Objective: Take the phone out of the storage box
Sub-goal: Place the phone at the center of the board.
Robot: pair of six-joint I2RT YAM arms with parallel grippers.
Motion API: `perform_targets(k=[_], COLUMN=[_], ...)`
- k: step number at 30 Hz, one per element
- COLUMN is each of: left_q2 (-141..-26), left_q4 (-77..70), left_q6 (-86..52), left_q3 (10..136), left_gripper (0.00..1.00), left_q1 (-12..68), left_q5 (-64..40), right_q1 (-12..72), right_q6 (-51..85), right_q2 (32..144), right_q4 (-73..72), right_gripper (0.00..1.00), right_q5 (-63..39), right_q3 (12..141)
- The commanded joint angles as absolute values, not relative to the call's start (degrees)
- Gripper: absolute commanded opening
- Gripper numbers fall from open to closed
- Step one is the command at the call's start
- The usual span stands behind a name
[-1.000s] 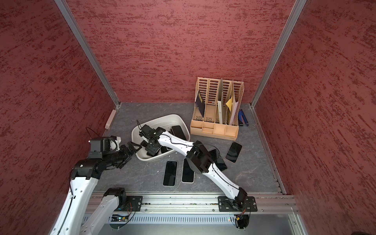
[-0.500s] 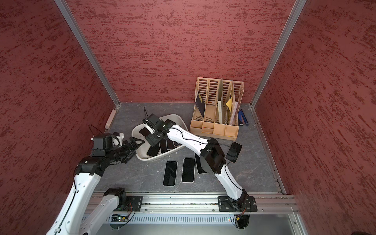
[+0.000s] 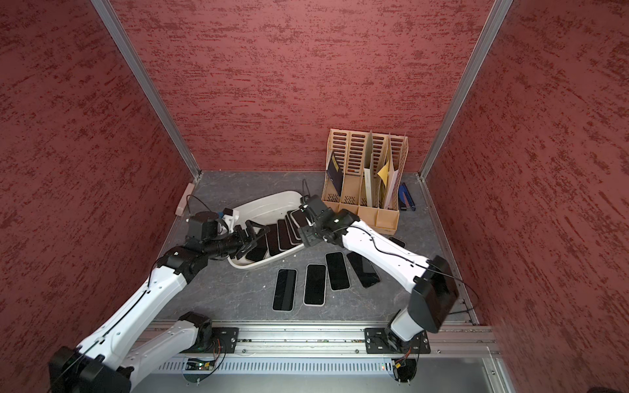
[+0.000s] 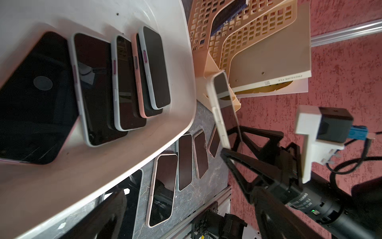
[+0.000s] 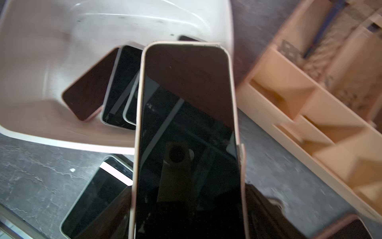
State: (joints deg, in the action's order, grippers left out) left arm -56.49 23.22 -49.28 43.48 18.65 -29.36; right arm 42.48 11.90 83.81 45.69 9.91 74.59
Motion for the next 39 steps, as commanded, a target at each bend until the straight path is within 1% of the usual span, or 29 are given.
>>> perform_targets(k=[1,4,7,12,18,22,25,31,39], left_q2=[-59.3,-61.8,-63.9,-67.0,-66.7,-65.1,-63.5,-61.6,-62.3], left_q4=[16.8,14.7,13.5,15.1,21.2,22.6,23.2,24.6,25.5], left_q6=[-49.5,-49.6,-49.5,-47.5,-44.6,-44.4,-44.3,-44.1,-44.3], left_q3=[45.5,46.0,46.7,48.9,50.0,48.6,47.4,46.3,46.3], left_gripper=[1.00,1.00,1.00,1.00,1.00,1.00,1.00,1.00,1.00], left_q1=[21.2,22.4,23.0,23.7,23.0,21.0,18.8,15.7,14.6], left_q5=[-28.0,-28.4,-29.4,-31.6,-31.9,-32.9,-33.8,-34.5,-34.0], right_q1=[37.3,31.4,24.3,12.5,2.4,-3.5,-6.4,-9.3,-13.4], right_q6=[19.9,26.1,31.9,36.6,37.0,34.9,32.9,28.2,24.5], right_q2=[73.6,65.8,60.4,57.5,60.5,64.6,67.8,73.1,79.2], right_q4=[47.1,50.9,53.1,52.6,48.7,45.7,44.3,43.3,43.1], right_gripper=[0.64,0.64,0.63,0.61,0.61,0.61,0.61,0.61,0.61], right_q5=[16.7,19.5,20.0,16.9,14.0,12.7,12.8,14.1,11.2], right_q3=[68.0,61.7,56.5,49.8,47.1,46.7,47.0,47.8,47.2])
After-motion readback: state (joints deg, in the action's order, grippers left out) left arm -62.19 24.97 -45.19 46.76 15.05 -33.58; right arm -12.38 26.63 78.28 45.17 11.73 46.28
